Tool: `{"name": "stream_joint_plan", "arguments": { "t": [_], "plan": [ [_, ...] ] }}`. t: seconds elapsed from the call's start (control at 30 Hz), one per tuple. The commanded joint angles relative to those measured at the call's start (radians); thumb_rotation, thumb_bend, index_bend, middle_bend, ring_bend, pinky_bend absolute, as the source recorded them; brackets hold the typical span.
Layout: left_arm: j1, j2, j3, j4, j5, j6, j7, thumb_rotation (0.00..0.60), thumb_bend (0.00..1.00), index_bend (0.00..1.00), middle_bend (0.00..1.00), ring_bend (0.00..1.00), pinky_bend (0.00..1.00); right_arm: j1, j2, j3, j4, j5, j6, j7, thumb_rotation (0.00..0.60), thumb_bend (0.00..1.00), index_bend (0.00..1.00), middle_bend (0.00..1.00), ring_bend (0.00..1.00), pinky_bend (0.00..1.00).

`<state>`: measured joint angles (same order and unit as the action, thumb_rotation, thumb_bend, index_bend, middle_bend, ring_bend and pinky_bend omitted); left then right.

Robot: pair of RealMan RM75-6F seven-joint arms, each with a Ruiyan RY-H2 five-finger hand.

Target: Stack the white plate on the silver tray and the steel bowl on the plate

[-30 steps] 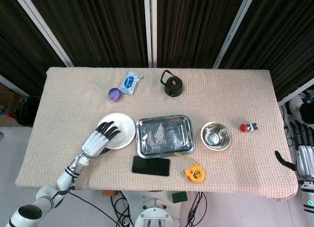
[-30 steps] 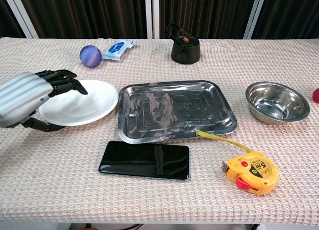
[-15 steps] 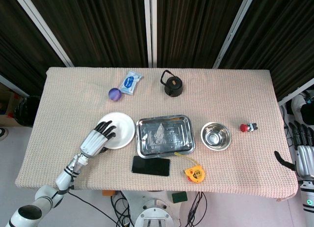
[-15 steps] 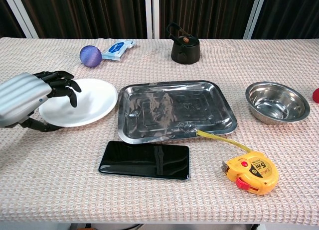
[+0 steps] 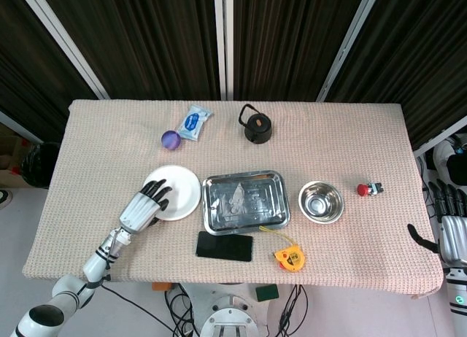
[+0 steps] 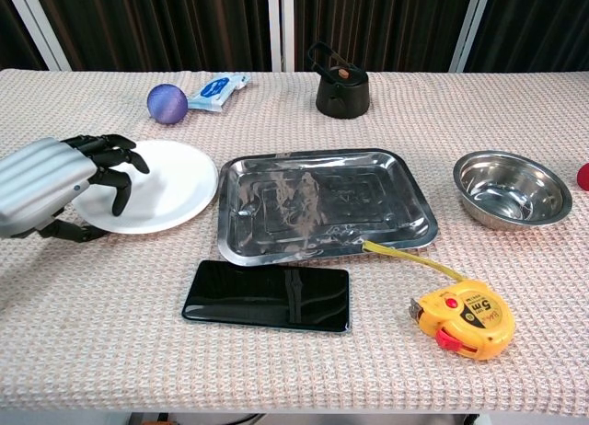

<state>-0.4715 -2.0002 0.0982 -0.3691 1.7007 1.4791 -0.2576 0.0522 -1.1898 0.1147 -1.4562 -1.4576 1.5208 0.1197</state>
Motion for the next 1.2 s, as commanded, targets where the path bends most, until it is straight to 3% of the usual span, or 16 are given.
{"name": "stream_joint_plan", "arguments": {
  "t": [0.03,0.2,0.47,0.73,0.97,1.2],
  "plan": [
    [0.002,-0.002,-0.001,0.005,-0.001,0.011,-0.003,0.6,0.37,0.69,0.28,0.13,0.24,0.001,-0.001,0.0,0.0,0.001,-0.002,-0.001,0.6,0.22,0.0,0.0,0.0,0.0],
    [0.007,-0.006,-0.004,0.019,-0.001,0.041,-0.015,0.6,0.37,0.77,0.31,0.13,0.25,0.001,-0.002,-0.001,0.0,0.001,-0.003,-0.002,0.6,0.23,0.0,0.0,0.0,0.0],
    [0.004,0.004,-0.007,0.008,0.006,0.104,-0.055,0.6,0.37,0.79,0.33,0.13,0.25,0.001,-0.002,0.0,0.0,0.0,0.0,-0.003,0.6,0.23,0.0,0.0,0.0,0.0],
    [-0.08,0.033,0.01,-0.104,0.07,0.163,0.0,0.6,0.37,0.8,0.34,0.14,0.25,0.003,-0.008,0.0,0.004,0.001,-0.005,-0.003,0.6,0.23,0.0,0.0,0.0,0.0],
    [-0.214,0.056,0.023,-0.252,0.15,0.101,0.163,0.6,0.37,0.8,0.34,0.14,0.25,0.005,-0.005,0.006,0.006,0.011,-0.009,0.0,0.6,0.23,0.0,0.0,0.0,0.0],
    [-0.314,0.051,0.01,-0.321,0.167,-0.024,0.217,0.6,0.37,0.8,0.34,0.14,0.25,0.006,0.002,0.012,0.005,0.016,-0.007,0.009,0.6,0.23,0.0,0.0,0.0,0.0]
  ]
}}
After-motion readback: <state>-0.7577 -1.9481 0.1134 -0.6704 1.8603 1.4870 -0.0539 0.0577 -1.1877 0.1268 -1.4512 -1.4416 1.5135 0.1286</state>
